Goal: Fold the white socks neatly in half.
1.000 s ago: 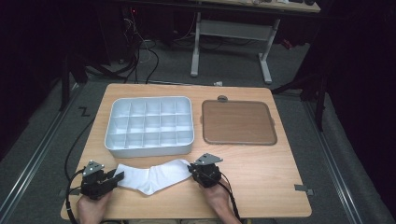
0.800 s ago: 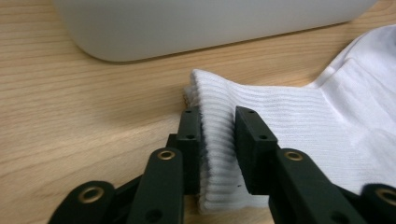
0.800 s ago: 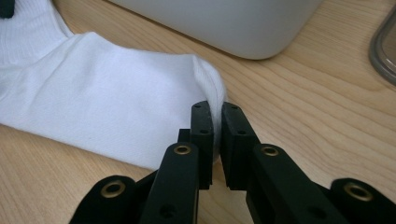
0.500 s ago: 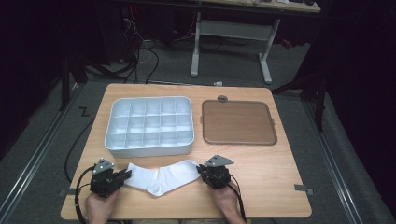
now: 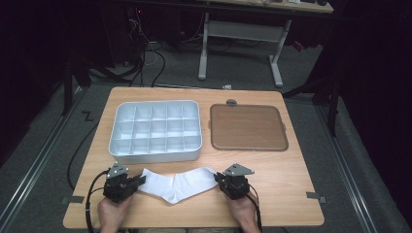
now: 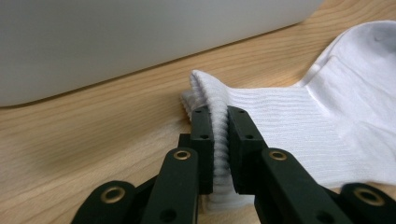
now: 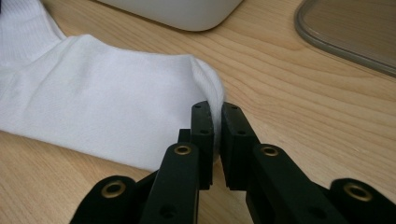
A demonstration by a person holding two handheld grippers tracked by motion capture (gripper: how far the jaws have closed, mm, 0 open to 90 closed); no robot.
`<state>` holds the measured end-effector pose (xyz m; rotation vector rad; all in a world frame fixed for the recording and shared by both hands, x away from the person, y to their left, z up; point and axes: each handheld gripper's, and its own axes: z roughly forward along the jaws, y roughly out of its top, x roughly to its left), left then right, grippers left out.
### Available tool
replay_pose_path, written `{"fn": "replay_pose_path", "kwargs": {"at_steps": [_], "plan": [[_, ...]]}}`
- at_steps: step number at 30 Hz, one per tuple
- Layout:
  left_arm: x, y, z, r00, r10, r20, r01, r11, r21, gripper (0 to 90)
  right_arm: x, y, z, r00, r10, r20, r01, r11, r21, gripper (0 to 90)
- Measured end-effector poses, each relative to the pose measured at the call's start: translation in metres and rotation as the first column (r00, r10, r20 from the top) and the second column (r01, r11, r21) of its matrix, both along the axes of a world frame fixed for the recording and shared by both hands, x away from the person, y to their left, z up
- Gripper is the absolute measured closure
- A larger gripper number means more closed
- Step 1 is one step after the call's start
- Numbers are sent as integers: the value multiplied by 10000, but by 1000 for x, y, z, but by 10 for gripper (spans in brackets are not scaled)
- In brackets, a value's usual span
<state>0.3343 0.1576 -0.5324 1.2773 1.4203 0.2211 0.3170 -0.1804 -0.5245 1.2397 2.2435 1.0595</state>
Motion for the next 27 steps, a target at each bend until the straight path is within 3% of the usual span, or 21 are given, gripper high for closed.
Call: {"fn": "replay_pose_path", "kwargs": {"at_steps": [13,27], "plan": [[3,-21,2,9995,-309,-91,306,9990,-333,821,-7,-24,0,9988,-479,-78,480,9988,32,849],[8,-52,1,9965,-838,15,838,9959,-332,822,-14,-55,2,9925,-1210,-159,1210,9926,4,849]]}}
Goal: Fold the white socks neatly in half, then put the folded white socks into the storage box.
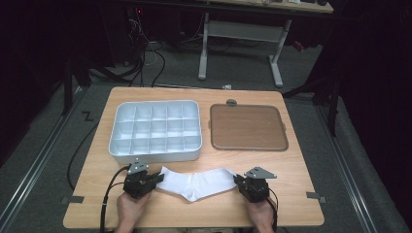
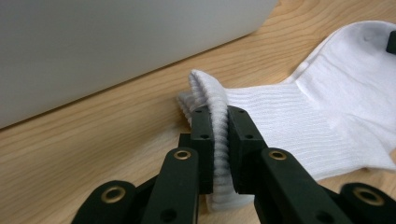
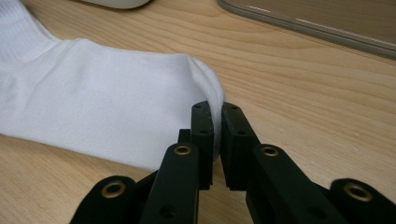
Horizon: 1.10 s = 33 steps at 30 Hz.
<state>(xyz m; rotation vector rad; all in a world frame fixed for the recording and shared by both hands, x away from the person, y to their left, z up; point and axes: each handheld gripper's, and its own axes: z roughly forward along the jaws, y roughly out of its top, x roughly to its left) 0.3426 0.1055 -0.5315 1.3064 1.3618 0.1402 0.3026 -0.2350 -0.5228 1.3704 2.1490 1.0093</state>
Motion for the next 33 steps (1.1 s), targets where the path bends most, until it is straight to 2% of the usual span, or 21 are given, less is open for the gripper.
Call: {"fn": "replay_pose_path", "kwargs": {"at_steps": [6,13,27,30,33], "plan": [[3,-11,-1,9999,-98,29,98,10000,-3,822,0,-11,0,9997,-251,-19,251,9996,88,849],[4,-13,-1,9999,-121,-10,121,9999,-91,821,0,-16,0,9991,-431,-59,431,9990,90,849],[6,-15,-2,10000,-6,-62,5,10000,-66,804,2,-19,-2,9993,-371,-33,371,9993,21,845],[5,-15,-1,9999,140,-7,-140,9999,21,762,2,-19,-4,9992,-382,-63,383,9993,60,804],[5,-13,1,9995,329,14,-329,9994,64,637,3,-17,-5,9994,-331,-138,332,9994,66,690]]}}
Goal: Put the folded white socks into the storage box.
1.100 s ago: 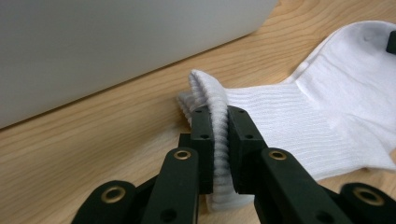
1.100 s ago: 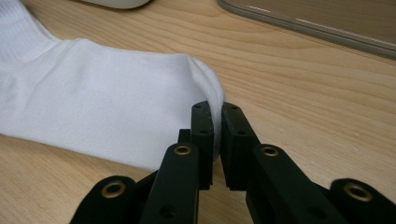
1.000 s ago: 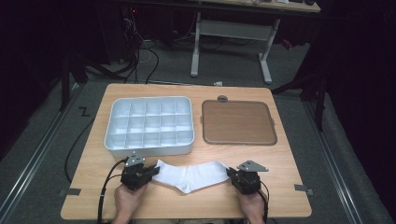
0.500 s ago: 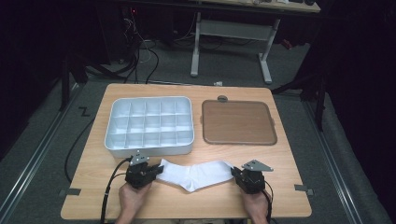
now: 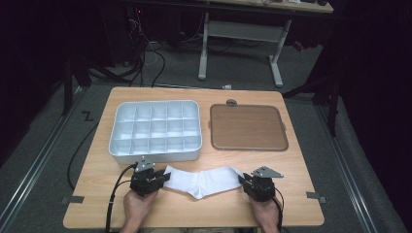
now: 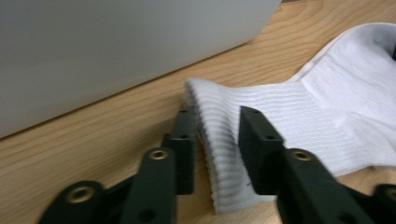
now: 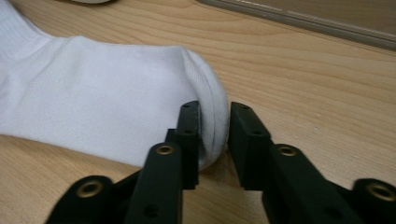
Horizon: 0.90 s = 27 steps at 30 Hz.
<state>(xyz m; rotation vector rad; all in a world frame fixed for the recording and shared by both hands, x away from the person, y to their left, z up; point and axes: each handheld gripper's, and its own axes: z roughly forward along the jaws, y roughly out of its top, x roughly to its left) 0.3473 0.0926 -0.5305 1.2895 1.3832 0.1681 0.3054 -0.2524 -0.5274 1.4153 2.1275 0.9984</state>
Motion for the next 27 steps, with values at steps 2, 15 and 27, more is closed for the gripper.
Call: {"fn": "replay_pose_path", "kwargs": {"at_steps": [2,15,27], "plan": [[0,2,2,9999,117,-8,-117,9999,11,559,1,0,1,10000,25,13,-25,10000,-46,628],[-13,7,8,9962,484,-727,-482,9988,41,438,-17,0,34,9913,18,1318,-41,9998,171,580],[-19,1,2,9945,611,-847,-614,9981,-12,463,-16,52,36,9724,2092,1035,-2147,9757,448,744]]}}
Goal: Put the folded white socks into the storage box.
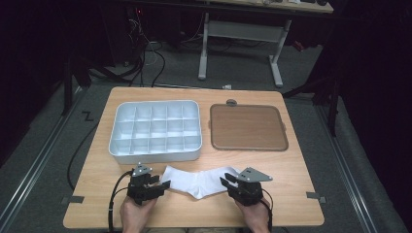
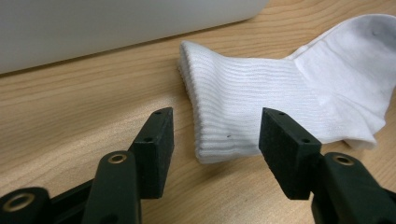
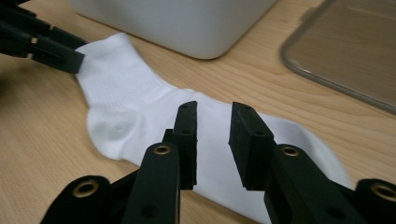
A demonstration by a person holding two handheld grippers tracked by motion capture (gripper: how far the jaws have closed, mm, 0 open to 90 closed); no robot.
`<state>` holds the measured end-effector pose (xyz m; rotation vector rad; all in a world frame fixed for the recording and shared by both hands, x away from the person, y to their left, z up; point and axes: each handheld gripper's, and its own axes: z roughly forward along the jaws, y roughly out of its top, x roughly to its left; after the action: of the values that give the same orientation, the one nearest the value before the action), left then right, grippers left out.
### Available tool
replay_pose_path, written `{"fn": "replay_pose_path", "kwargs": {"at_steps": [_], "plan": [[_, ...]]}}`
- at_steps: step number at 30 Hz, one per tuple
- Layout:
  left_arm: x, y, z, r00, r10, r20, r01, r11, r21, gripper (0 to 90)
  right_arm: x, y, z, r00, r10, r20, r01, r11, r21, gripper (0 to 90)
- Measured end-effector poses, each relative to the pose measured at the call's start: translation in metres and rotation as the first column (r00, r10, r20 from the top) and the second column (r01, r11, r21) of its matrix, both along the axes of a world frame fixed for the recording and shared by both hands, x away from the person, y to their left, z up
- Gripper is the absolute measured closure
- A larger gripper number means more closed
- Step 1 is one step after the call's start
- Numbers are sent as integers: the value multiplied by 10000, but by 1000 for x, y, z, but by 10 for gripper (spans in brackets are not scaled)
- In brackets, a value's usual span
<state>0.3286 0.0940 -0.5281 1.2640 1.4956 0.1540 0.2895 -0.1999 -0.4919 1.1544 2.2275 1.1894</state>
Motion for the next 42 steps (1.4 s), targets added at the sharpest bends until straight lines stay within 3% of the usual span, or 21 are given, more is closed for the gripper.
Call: {"fn": "replay_pose_path", "kwargs": {"at_steps": [6,13,17,24,42], "plan": [[-2,0,-3,9998,173,-63,-173,9998,-118,495,9,30,-8,9971,719,-250,-720,9974,-39,785],[-2,0,-3,9998,200,17,-200,9998,19,544,17,46,-20,9935,974,-582,-986,9949,-191,806],[-3,-2,-3,9998,168,55,-170,9995,261,580,19,51,-24,9920,1044,-711,-1063,9941,-229,816],[-2,-3,-4,10000,-30,-26,31,9996,296,663,23,58,-31,9908,1066,-829,-1109,9926,-501,823],[-1,2,-5,9996,-139,-253,131,9994,-322,786,22,58,-36,9906,932,-1000,-1026,9902,-943,824]]}}
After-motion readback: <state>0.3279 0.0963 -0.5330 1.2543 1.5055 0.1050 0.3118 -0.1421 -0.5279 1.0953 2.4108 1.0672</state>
